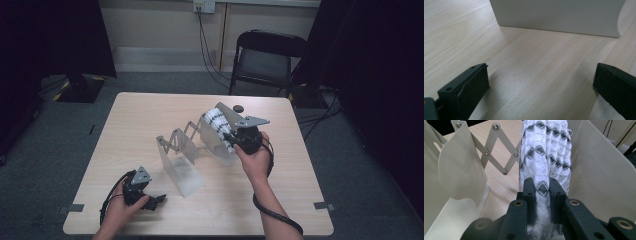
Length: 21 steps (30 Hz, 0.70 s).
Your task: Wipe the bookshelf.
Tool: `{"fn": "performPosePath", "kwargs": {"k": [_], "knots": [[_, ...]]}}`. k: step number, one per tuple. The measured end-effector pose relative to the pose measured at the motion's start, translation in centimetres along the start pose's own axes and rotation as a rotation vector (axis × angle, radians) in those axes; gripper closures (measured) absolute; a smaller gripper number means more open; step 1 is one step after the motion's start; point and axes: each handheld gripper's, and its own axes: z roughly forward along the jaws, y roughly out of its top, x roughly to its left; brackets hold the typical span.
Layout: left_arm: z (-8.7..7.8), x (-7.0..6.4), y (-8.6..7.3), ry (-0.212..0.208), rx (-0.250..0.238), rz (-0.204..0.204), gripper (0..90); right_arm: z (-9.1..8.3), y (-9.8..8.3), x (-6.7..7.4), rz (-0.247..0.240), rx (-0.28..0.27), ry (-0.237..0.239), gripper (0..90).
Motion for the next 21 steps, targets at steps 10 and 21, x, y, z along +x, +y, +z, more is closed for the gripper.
{"fn": "performPosePath", "kwargs": {"k": [10, 21], "knots": [[0.0, 0.0, 0.0, 0.0, 0.0, 0.0, 0.0, 1.4, -1.4, 0.1, 0.0, 0.046, 0.016, 78.3], [0.0, 0.0, 0.0, 0.0, 0.0, 0.0, 0.0, 3.4, -4.3, 0.1, 0.03, 0.107, 0.032, 78.3]]}}
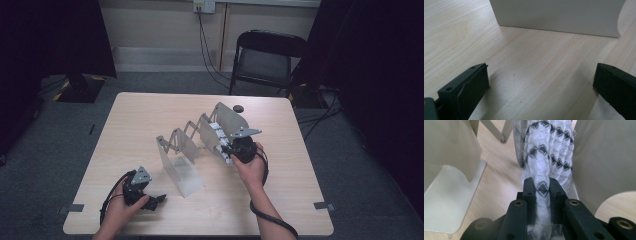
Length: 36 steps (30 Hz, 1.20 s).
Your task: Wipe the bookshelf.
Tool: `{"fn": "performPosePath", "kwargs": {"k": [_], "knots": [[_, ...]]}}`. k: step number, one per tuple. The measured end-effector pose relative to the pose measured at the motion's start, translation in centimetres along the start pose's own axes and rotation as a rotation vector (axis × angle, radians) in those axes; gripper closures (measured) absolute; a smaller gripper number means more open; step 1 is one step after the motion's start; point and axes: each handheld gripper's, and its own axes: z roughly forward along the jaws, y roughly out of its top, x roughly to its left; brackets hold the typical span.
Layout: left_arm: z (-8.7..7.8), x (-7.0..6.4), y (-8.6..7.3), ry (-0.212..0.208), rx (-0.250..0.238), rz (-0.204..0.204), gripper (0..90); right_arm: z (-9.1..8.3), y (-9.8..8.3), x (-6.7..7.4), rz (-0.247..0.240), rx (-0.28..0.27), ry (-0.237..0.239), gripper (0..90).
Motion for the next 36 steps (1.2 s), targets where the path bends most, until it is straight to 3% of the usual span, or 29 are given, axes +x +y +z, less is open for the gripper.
{"fn": "performPosePath", "kwargs": {"k": [14, 25, 31, 36], "knots": [[0.0, 0.0, 0.0, 0.0, 0.0, 0.0, 0.0, 2.2, -3.1, 0.4, 0.024, 0.074, 0.014, 78.3], [0.0, 0.0, 0.0, 0.0, 0.0, 0.0, 0.0, 2.7, -3.6, 0.5, 0.017, 0.095, 0.01, 78.3], [0.0, 0.0, 0.0, 0.0, 0.0, 0.0, 0.0, 1.1, -2.5, -0.1, 0.026, 0.059, 0.004, 78.4], [0.0, 0.0, 0.0, 0.0, 0.0, -0.001, 0.0, -1.1, -0.4, -0.3, 0.012, -0.009, -0.004, 78.3]]}}
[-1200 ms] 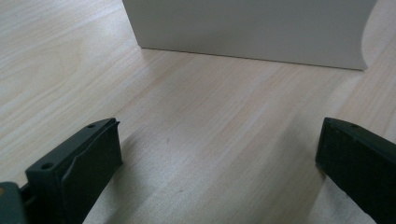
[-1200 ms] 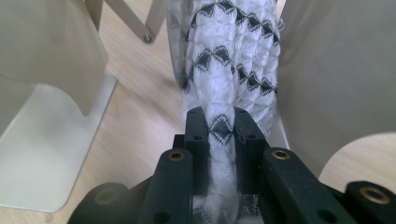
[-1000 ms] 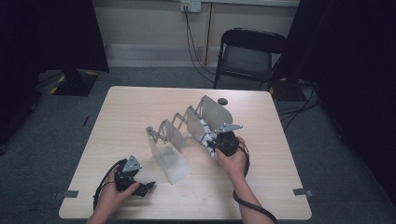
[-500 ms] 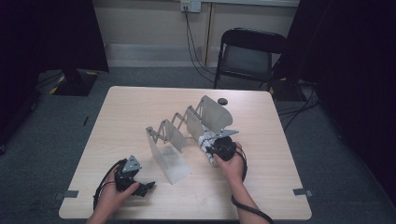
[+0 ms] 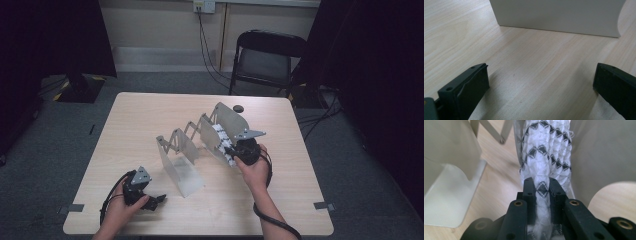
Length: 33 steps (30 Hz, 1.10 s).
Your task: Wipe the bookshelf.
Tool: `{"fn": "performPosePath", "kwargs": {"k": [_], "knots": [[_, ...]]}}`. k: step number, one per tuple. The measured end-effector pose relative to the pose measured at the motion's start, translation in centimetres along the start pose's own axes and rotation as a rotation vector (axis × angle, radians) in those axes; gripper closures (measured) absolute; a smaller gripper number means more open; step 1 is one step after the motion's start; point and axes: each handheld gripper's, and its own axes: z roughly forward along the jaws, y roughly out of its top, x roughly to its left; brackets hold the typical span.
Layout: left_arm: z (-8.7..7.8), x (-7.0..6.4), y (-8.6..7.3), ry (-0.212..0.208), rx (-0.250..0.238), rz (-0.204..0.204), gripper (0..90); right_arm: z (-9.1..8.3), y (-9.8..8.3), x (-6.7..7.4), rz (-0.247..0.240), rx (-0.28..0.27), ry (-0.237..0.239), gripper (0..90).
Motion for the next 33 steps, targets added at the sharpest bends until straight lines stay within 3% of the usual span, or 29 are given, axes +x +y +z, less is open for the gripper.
{"fn": "performPosePath", "kwargs": {"k": [11, 16, 21, 33], "knots": [[0.0, 0.0, 0.0, 0.0, -0.001, -0.003, 0.0, -2.6, 3.9, 0.4, -0.037, -0.086, -0.02, 78.4], [0.0, 0.0, 0.0, 0.001, 0.0, 0.0, 0.0, -3.2, 4.9, 0.7, -0.058, -0.11, -0.019, 78.4], [0.0, 0.0, 0.0, 0.001, 0.0, 0.0, 0.0, -2.7, 4.3, 1.0, -0.065, -0.091, -0.014, 78.3], [0.0, 0.0, 0.0, 0.001, -0.001, 0.0, 0.0, 0.0, 0.9, 0.5, -0.013, -0.005, 0.001, 78.3]]}}
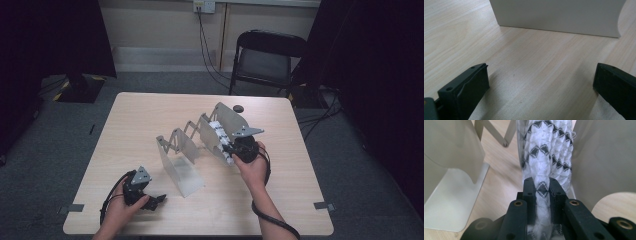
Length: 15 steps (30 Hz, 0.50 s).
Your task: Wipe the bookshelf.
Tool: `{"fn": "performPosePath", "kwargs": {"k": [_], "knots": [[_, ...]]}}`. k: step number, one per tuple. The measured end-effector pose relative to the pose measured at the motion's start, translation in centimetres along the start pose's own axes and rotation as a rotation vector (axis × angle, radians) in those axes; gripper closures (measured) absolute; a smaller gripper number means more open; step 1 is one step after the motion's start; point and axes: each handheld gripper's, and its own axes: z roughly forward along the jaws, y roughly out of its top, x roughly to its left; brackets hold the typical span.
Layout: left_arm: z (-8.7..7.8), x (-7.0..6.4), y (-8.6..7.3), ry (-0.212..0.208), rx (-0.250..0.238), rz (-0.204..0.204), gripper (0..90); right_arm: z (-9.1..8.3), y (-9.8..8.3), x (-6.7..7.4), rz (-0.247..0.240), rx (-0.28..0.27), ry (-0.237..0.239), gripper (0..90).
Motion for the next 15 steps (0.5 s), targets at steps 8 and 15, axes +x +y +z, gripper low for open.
{"fn": "performPosePath", "kwargs": {"k": [8, 15], "knots": [[0.0, 0.0, 0.0, 0.0, 0.0, 0.0, 0.0, 1.6, -2.1, 0.0, 0.019, 0.055, 0.005, 78.3], [0.0, 0.0, 0.0, 0.0, 0.0, 0.0, 0.0, 2.7, -3.6, 0.1, 0.039, 0.091, 0.008, 78.3]]}}
